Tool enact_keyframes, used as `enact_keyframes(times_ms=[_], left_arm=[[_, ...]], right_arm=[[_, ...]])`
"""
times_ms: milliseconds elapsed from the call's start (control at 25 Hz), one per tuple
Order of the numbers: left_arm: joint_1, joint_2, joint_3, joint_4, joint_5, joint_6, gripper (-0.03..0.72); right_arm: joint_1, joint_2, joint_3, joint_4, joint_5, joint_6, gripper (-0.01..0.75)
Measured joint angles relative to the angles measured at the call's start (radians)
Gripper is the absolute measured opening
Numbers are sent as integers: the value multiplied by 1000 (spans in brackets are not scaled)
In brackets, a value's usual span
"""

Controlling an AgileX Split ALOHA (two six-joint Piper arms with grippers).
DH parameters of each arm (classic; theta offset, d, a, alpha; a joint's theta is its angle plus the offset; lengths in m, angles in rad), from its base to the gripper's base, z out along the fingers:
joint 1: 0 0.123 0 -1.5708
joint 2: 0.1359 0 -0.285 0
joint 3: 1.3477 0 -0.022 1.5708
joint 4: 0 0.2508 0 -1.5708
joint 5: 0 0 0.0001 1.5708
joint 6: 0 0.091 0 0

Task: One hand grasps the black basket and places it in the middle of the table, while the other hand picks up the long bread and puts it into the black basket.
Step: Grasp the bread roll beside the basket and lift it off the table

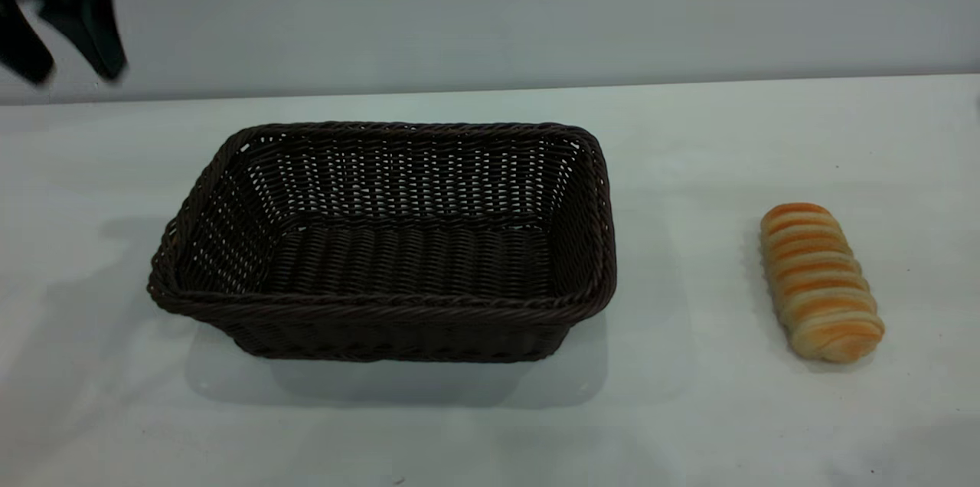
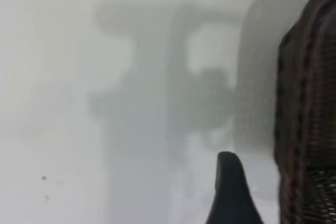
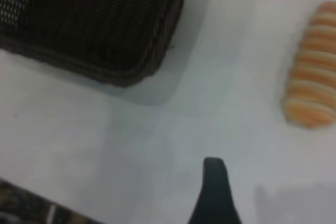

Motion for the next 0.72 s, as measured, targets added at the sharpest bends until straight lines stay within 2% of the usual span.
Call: enact_keyframes(times_ms=[200,360,480,720], left_arm=[[0,-101,0,0,43,-3,522],[0,-149,0,0,92,-3,519],[0,-159,0,0,118,5,519],[0,-159,0,-5,129,16,519]], right_arm=[[0,340,-125,121,-117,-145,585],[0,594,-219,144,-220,-194,585],[2,761,-285,150,-258,-212,585],[60,961,-391,157,-360,-249,559]])
